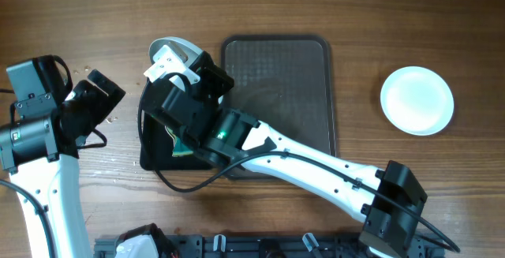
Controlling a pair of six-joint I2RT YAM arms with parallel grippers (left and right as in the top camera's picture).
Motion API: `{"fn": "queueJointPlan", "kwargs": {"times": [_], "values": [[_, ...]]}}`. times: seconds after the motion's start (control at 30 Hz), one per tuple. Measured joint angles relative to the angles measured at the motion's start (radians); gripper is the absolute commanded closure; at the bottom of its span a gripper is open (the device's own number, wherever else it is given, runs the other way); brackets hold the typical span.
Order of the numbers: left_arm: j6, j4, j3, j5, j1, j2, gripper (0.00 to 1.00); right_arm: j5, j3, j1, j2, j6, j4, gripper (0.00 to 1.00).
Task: Clean dirty plates on tray and stack at the side
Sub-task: 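Carry the plate right and stack it on the plate pile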
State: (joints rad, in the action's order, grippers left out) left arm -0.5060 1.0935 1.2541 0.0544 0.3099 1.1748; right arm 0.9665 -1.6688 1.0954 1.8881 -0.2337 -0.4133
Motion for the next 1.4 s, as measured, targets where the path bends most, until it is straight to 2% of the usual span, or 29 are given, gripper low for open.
{"fn": "queueJointPlan", "kwargs": {"times": [0.13,0.33,0.5,0.7,0.83,0.97,1.1,1.2,1.3,1.4], "values": [[0.000,0.000,0.000,0.000,0.000,0.000,0.00,-0.001,0.000,0.000,0.000,0.019,-0.006,0.96],[0.000,0.000,0.000,0.000,0.000,0.000,0.00,-0.144,0.000,-0.059,0.000,0.232,-0.159,0.96],[0.000,0.000,0.000,0.000,0.000,0.000,0.00,-0.502,0.000,-0.241,0.000,0.406,-0.266,0.96],[0.000,0.002,0.000,0.000,0.000,0.000,0.00,-1.190,0.000,-0.615,-0.040,0.552,-0.404,0.96],[0.000,0.002,0.000,0.000,0.000,0.000,0.00,-1.399,0.000,-0.872,-0.167,0.578,-0.515,0.96],[0.000,0.002,0.000,0.000,0.000,0.000,0.00,-1.392,-0.005,-1.086,-0.279,0.595,-0.647,0.96],[0.000,0.002,0.000,0.000,0.000,0.000,0.00,-1.291,0.000,-1.258,-0.291,0.612,-0.739,0.96],[0.000,0.002,0.000,0.000,0.000,0.000,0.00,-1.233,0.053,-1.369,-0.283,0.618,-0.735,0.96],[0.000,0.002,0.000,0.000,0.000,0.000,0.00,-1.191,0.180,-1.498,-0.274,0.634,-0.684,0.96],[0.000,0.002,0.000,0.000,0.000,0.000,0.00,-1.169,0.282,-1.559,-0.269,0.653,-0.632,0.96]]}}
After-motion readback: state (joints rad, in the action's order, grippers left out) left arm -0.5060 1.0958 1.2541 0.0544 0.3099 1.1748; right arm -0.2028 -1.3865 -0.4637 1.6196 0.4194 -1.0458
